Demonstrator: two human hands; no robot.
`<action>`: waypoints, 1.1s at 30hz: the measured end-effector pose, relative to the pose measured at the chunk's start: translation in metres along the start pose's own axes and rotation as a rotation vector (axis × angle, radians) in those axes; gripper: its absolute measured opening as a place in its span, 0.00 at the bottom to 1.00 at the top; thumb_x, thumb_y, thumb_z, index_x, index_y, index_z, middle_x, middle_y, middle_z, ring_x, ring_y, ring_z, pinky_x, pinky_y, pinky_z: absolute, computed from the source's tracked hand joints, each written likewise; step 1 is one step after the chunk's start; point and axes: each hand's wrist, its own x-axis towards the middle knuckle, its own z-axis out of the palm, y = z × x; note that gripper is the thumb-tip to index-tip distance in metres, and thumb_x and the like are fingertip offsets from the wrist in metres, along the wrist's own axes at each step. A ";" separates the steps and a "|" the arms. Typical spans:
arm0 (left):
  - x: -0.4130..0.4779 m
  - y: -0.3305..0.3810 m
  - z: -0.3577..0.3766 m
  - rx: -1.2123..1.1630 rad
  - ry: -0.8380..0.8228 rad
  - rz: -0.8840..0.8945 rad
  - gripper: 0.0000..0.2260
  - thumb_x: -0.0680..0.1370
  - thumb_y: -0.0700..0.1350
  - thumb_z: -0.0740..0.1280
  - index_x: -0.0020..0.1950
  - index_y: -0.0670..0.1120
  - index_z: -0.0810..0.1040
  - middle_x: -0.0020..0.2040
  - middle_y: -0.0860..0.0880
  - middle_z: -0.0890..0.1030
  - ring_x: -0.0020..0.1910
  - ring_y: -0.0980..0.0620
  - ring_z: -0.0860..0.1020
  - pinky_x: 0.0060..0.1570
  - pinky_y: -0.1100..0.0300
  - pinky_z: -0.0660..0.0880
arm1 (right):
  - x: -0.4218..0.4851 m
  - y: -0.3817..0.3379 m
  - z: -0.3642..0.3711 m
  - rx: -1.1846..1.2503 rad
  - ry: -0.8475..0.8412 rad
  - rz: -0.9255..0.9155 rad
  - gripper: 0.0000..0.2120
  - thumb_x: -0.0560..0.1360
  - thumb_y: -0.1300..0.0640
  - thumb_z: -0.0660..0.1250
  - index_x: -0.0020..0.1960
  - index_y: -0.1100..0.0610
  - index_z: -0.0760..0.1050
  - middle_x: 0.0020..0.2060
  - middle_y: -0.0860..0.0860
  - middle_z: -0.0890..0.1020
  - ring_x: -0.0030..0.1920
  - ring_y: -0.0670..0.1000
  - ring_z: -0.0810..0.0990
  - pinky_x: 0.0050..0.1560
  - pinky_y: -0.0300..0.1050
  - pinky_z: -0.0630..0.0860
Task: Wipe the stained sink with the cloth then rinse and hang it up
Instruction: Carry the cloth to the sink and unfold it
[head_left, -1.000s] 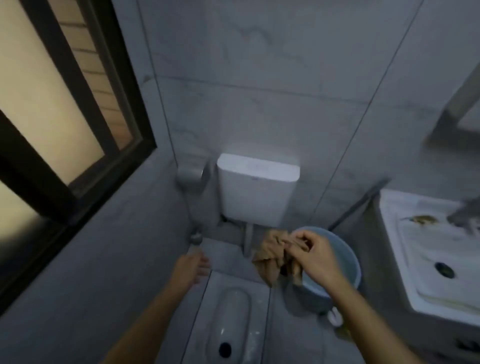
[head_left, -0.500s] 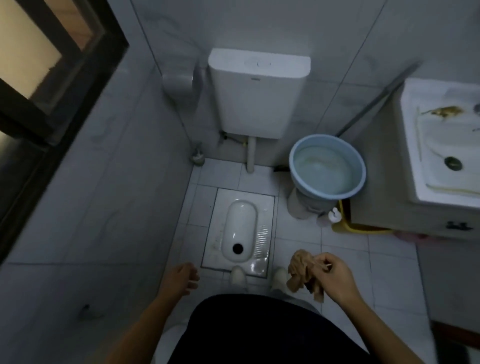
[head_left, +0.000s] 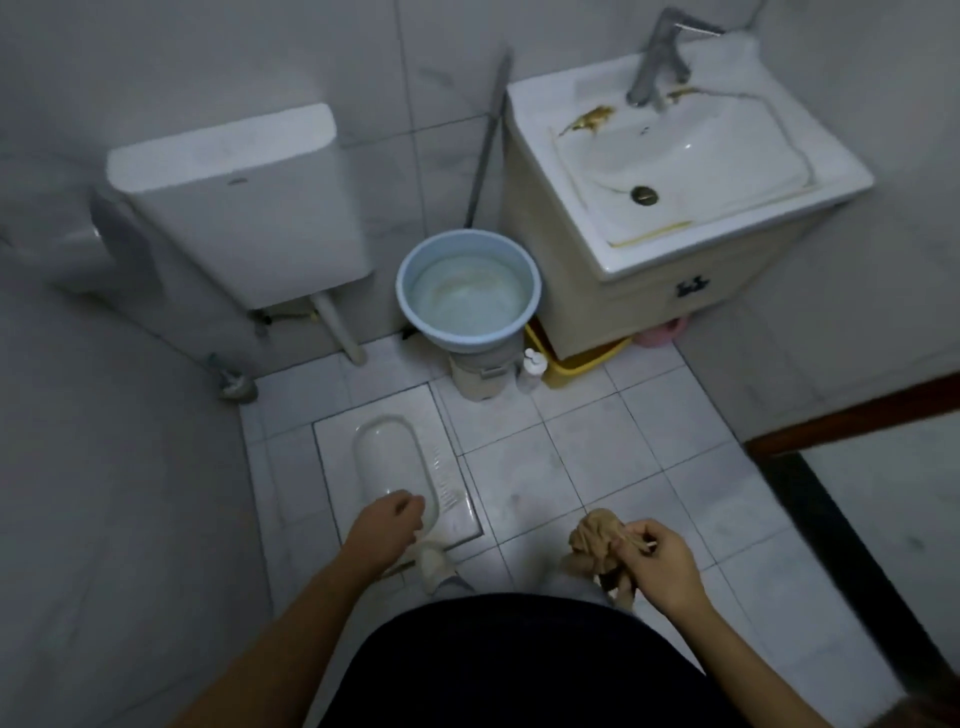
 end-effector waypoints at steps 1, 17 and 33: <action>0.000 0.008 0.004 -0.001 -0.003 0.008 0.17 0.82 0.51 0.62 0.47 0.39 0.81 0.43 0.46 0.85 0.37 0.51 0.82 0.37 0.61 0.76 | -0.001 0.010 -0.006 0.026 0.015 0.028 0.06 0.73 0.61 0.74 0.41 0.62 0.79 0.35 0.55 0.83 0.36 0.56 0.82 0.40 0.49 0.76; 0.002 0.067 0.047 0.072 0.027 -0.217 0.16 0.84 0.48 0.60 0.52 0.36 0.80 0.48 0.37 0.84 0.38 0.43 0.80 0.37 0.58 0.71 | 0.060 0.035 -0.126 0.335 0.078 0.058 0.04 0.74 0.61 0.72 0.42 0.61 0.80 0.36 0.56 0.81 0.36 0.52 0.78 0.39 0.47 0.74; 0.161 0.347 0.221 0.444 -0.418 0.087 0.15 0.84 0.47 0.60 0.48 0.38 0.79 0.44 0.38 0.83 0.34 0.47 0.78 0.33 0.60 0.71 | 0.097 0.089 -0.237 0.529 0.480 0.468 0.07 0.75 0.61 0.71 0.44 0.65 0.78 0.34 0.59 0.83 0.34 0.52 0.80 0.38 0.44 0.74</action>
